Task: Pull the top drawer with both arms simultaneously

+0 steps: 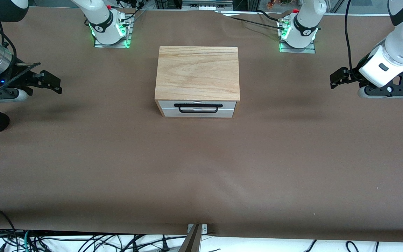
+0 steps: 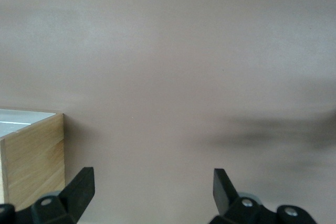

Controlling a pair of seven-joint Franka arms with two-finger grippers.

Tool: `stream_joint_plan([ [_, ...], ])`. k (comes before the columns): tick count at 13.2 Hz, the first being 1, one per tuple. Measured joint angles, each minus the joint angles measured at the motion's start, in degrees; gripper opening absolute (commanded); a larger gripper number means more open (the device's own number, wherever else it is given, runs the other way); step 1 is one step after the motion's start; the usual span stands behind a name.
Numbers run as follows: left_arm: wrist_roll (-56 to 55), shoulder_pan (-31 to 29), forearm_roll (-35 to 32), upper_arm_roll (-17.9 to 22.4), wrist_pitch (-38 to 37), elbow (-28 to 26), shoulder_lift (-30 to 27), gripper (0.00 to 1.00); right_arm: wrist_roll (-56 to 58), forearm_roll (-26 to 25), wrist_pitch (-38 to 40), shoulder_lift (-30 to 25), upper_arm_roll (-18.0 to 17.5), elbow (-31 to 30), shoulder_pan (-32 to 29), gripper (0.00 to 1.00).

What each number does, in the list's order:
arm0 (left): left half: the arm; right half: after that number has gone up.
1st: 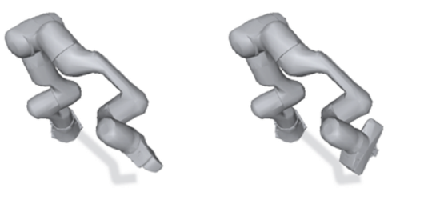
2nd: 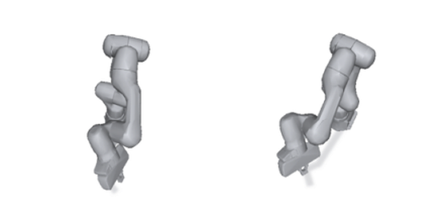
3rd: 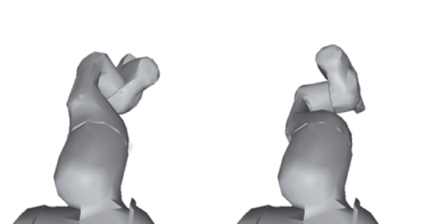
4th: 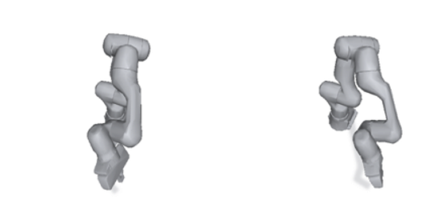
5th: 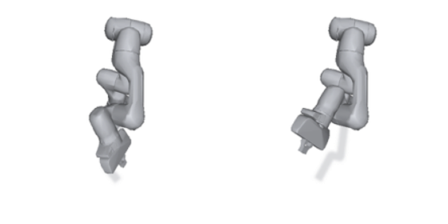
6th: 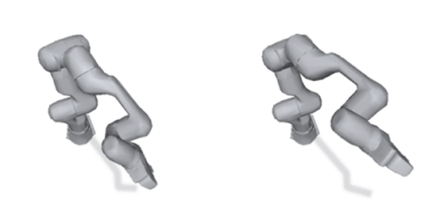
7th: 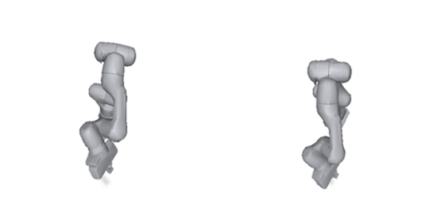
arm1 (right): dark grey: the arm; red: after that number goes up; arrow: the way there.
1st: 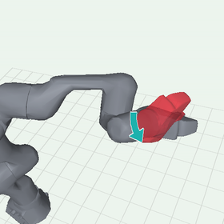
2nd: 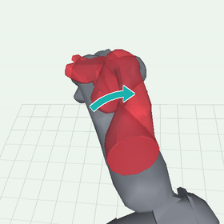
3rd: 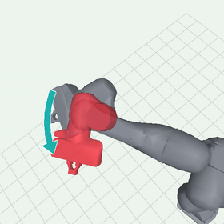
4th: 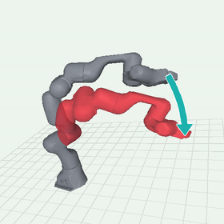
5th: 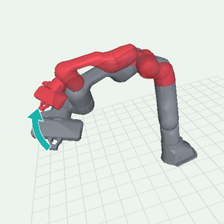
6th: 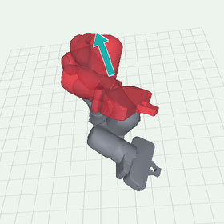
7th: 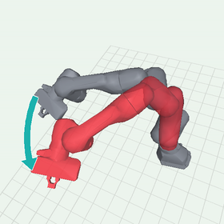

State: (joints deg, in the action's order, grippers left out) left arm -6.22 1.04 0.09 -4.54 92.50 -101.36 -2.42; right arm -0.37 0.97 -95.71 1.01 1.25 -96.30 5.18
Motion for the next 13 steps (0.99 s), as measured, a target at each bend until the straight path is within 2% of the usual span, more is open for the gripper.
stream_joint_plan([
  [5,0.0,0.0,1.6,-0.1,2.9,-0.4,2.2,1.0,0.0,0.0,0.0,0.0,0.0,0.0,0.0,1.0],
  [13,0.0,0.0,1.7,0.0,1.9,-0.2,1.9,1.0,0.3,0.1,0.0,1.5,-0.3,0.0,0.4,1.0],
])
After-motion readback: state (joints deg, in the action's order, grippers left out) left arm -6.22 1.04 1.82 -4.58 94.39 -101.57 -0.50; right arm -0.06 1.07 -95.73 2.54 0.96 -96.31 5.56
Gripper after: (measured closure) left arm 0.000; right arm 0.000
